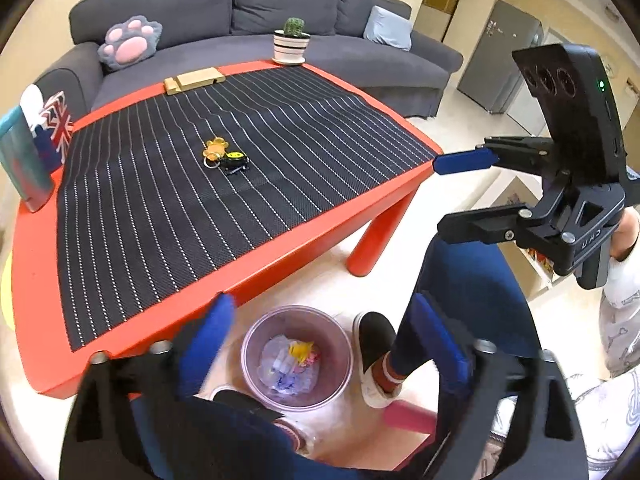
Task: Collect trash
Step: 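Open the left tool over the bin to drop the yellow duck, then move the open right tool back to the smiley-face keychain on the mat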
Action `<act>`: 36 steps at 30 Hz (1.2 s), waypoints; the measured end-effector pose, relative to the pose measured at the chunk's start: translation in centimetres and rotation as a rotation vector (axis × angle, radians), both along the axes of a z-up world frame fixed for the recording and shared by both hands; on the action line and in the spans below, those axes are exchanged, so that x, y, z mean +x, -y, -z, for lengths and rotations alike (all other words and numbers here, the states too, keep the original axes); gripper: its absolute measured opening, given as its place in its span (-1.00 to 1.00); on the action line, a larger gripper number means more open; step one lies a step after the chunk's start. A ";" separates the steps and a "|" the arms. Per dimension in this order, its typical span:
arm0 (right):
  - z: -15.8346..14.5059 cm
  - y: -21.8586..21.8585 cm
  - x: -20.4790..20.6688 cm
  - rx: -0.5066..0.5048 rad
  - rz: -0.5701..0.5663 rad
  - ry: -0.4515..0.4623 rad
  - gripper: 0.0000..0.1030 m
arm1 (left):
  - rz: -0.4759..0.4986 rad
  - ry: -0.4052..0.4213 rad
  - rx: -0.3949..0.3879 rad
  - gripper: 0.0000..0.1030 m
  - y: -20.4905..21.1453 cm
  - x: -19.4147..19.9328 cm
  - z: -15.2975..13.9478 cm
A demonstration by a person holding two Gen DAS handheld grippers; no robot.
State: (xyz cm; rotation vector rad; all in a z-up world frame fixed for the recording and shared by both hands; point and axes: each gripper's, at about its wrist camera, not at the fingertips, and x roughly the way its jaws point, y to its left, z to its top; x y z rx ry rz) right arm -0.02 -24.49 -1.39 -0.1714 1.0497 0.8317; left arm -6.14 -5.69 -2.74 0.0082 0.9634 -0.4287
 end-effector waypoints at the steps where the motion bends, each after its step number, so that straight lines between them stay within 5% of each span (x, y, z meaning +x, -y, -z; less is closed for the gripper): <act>1: 0.0 0.0 0.0 -0.001 0.001 -0.001 0.78 | 0.000 -0.003 -0.001 0.75 0.0 0.0 0.0; 23: 0.3 -0.3 0.6 0.003 0.003 -0.004 0.84 | -0.056 -0.018 -0.005 0.85 -1.1 1.0 0.3; 36: -0.7 -2.4 5.2 -0.001 -0.011 0.024 0.84 | -0.119 0.005 -0.025 0.85 -3.1 2.5 -0.5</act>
